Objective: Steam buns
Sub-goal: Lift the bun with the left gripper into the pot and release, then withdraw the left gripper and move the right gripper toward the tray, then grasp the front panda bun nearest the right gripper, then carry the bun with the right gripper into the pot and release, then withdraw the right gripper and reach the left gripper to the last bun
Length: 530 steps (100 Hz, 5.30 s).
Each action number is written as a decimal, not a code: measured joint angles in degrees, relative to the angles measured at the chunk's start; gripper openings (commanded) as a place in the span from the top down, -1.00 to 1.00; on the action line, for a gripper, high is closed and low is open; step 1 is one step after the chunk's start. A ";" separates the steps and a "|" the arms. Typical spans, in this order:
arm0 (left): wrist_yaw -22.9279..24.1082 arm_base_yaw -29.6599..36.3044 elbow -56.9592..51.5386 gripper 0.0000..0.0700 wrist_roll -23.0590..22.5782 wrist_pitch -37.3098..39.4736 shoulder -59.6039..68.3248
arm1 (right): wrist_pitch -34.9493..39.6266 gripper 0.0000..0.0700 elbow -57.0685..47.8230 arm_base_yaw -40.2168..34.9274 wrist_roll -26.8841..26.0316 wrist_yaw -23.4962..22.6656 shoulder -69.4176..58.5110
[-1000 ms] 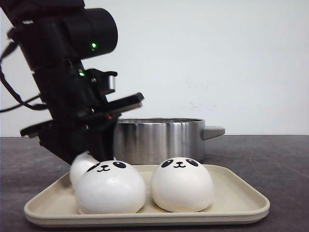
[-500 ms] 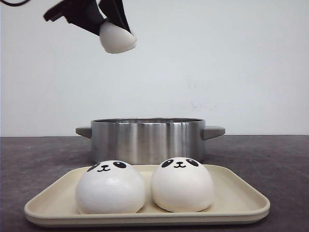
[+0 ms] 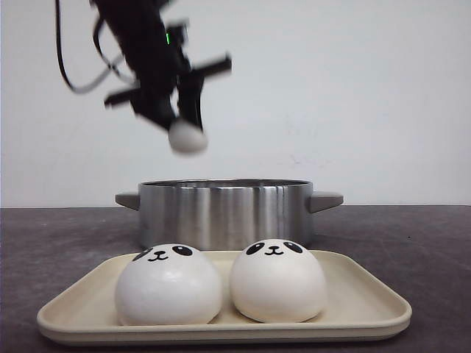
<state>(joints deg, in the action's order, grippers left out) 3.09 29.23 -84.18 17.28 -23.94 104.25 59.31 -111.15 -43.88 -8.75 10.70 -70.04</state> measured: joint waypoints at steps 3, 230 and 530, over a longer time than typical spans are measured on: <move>0.00 -0.17 0.00 0.91 0.00 0.42 1.05 | 0.07 0.95 0.00 0.00 0.00 0.00 0.00; 6.03 8.02 -3.56 -0.24 -2.34 -27.34 -57.05 | -17.18 -0.46 49.81 -1.88 -15.82 -23.02 -22.64; -2.27 8.20 5.03 -0.24 -1.99 -36.72 -49.55 | -16.44 0.96 18.40 11.69 -4.70 -10.45 -29.03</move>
<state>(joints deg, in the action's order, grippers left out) 0.82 37.43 -79.15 15.29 -60.66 54.70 42.87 -92.75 -32.18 -13.45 0.25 -99.07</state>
